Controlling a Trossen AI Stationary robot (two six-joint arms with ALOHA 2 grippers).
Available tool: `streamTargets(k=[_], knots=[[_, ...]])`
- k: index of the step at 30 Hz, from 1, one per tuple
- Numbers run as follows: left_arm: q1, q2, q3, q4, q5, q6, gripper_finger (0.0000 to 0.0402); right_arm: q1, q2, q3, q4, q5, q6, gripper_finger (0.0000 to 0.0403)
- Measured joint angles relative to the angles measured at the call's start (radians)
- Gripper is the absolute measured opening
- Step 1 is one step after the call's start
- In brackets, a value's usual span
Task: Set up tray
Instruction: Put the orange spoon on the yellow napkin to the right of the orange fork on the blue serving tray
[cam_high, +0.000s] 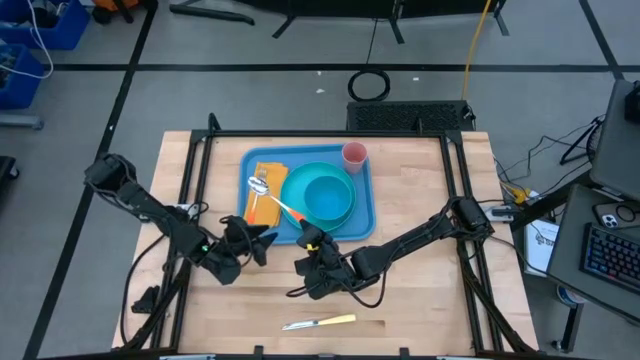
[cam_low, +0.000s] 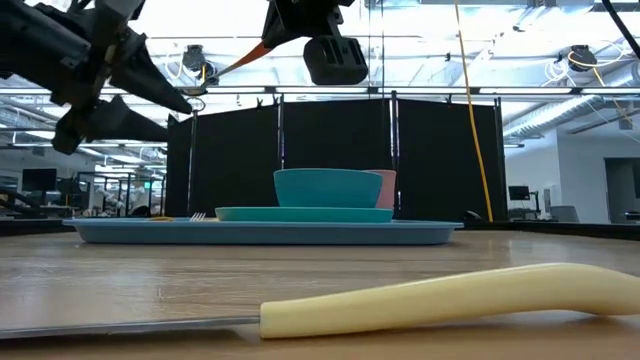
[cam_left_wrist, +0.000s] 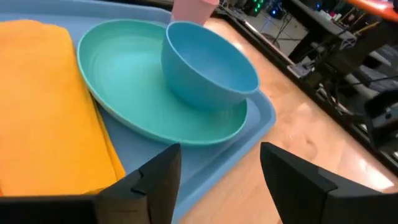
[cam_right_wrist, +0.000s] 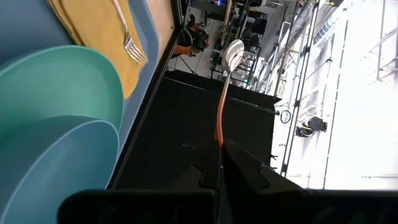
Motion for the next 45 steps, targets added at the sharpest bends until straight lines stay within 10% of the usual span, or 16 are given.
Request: streamTargets(k=[33,45], knots=[[-0.178,-0.041,0.000,0.247,-0.538,0.024,0.0137,-0.029,-0.006,-0.031,0.149,-0.028,-0.066,0.0000],[-0.210,-0.107,0.000,0.229,-0.546,-0.015,0.0082,-0.029,-0.007,-0.192,0.817,-0.109,-0.506,0.0000]])
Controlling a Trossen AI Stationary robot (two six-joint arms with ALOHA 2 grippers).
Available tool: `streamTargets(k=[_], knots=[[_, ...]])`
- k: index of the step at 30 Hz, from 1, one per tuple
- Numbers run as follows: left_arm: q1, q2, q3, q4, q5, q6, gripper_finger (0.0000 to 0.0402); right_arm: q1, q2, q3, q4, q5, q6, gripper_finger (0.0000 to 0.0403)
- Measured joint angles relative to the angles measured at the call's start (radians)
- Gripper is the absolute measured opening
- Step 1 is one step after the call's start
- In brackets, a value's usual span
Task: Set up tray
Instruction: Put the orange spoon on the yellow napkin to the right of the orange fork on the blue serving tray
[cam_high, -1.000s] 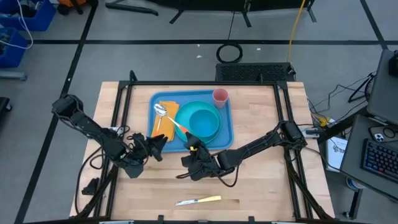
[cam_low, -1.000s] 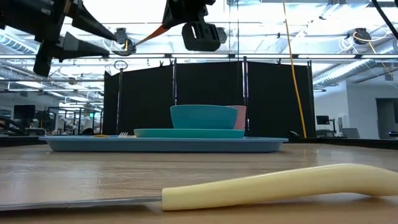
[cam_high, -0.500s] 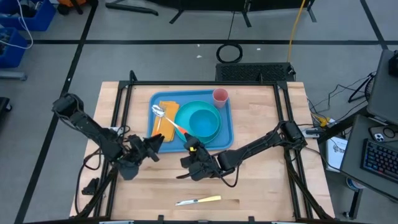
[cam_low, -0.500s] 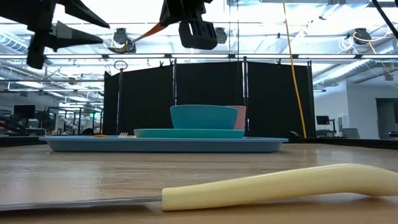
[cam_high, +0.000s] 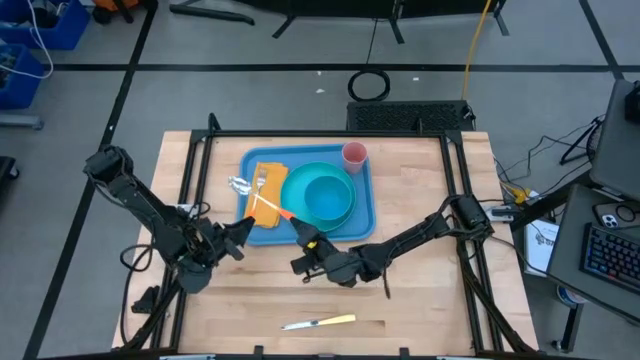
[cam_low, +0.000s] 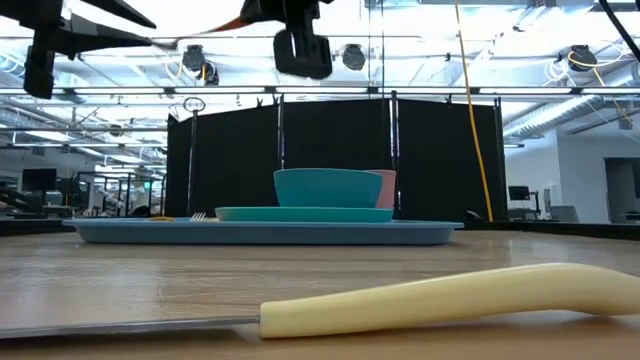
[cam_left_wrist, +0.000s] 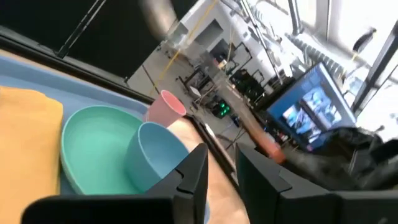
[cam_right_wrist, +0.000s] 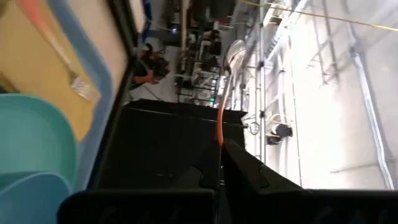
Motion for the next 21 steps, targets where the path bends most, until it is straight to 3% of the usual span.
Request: streamTargets(k=[8,21], knots=[[-0.003,-0.001,0.000,0.026,-0.001,0.002,0.0081,-0.005,-0.001,-0.008,0.006,-0.008,-0.041,0.0000],[0.002,0.000,0.000,0.259,0.039,0.245,0.0081,0.004,-0.001,-0.014,0.006,-0.028,0.013,0.0000]])
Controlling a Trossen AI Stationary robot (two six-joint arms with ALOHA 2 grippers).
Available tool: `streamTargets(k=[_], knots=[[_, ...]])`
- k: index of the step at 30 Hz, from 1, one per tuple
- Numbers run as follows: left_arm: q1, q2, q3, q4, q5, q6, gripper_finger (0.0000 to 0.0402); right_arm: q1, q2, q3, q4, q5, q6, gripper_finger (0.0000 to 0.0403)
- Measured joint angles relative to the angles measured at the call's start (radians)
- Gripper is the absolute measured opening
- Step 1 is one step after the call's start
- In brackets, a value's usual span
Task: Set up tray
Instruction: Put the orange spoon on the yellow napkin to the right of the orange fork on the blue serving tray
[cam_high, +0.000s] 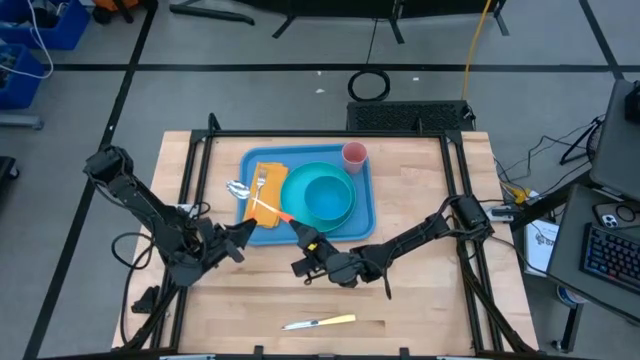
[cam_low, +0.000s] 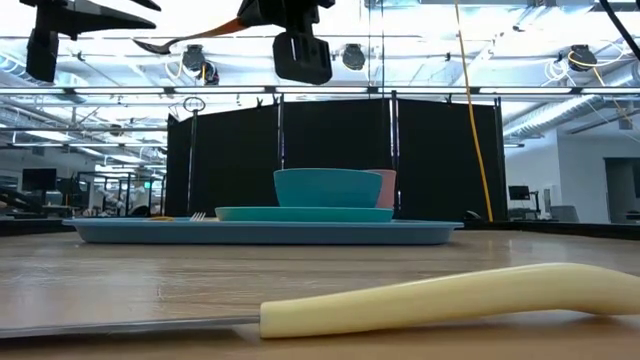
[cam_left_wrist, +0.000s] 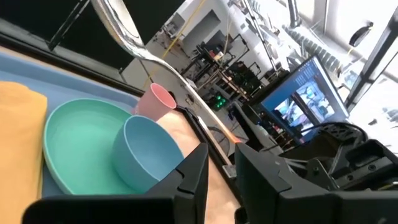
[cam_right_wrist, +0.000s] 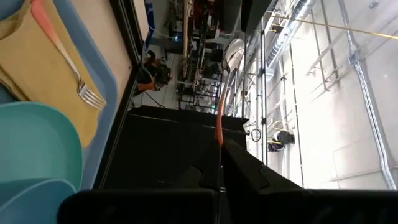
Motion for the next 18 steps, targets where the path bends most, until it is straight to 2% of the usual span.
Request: streamTargets(k=[6,18], knots=[[0.028,0.000,0.000,0.000,0.025,0.012,0.0081,0.012,0.000,-0.001,0.000,-0.047,0.035,0.0000],[0.051,0.000,0.000,0.002,0.055,0.021,0.0081,0.026,0.001,-0.001,-0.021,-0.076,0.090,0.0000]])
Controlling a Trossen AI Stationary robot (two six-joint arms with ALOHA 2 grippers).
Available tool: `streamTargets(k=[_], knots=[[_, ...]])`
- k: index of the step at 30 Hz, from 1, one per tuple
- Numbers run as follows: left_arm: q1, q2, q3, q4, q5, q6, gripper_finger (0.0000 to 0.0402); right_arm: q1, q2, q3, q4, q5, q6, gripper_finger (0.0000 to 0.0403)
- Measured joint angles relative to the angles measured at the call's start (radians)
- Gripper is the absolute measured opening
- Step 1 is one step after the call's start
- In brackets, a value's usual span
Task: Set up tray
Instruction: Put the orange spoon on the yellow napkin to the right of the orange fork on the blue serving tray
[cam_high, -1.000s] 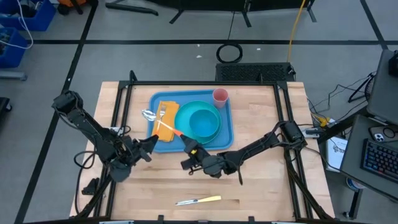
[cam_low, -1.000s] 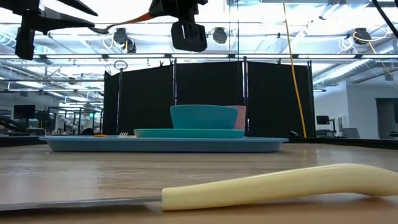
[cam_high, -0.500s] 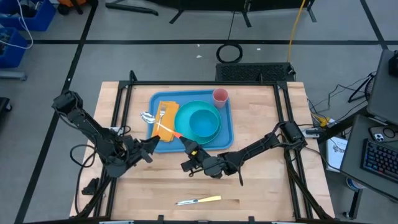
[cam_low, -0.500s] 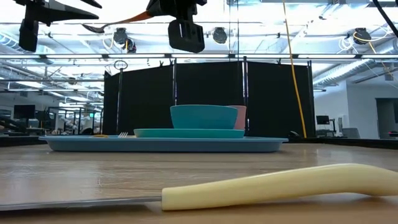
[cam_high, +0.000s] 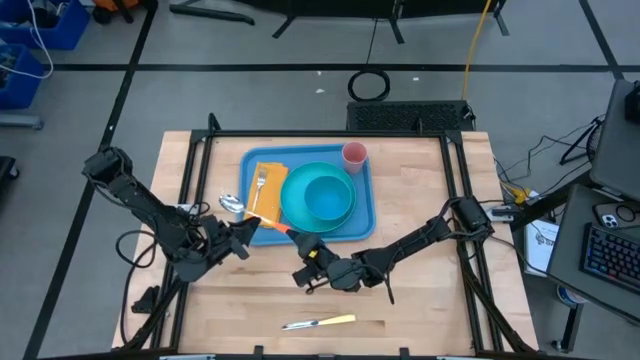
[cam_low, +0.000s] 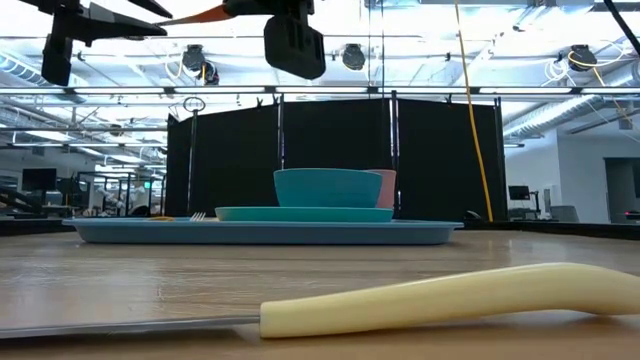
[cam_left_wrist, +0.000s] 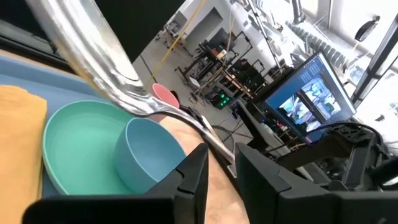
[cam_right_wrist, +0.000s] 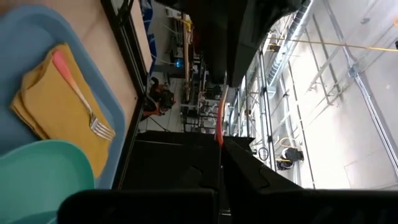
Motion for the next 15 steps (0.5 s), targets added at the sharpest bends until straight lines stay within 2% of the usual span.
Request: streamTargets(k=[15], knots=[[0.001,0.000,0.000,0.000,0.003,0.024,0.0081,0.016,0.000,0.000,-0.018,-0.050,0.036,0.0000]])
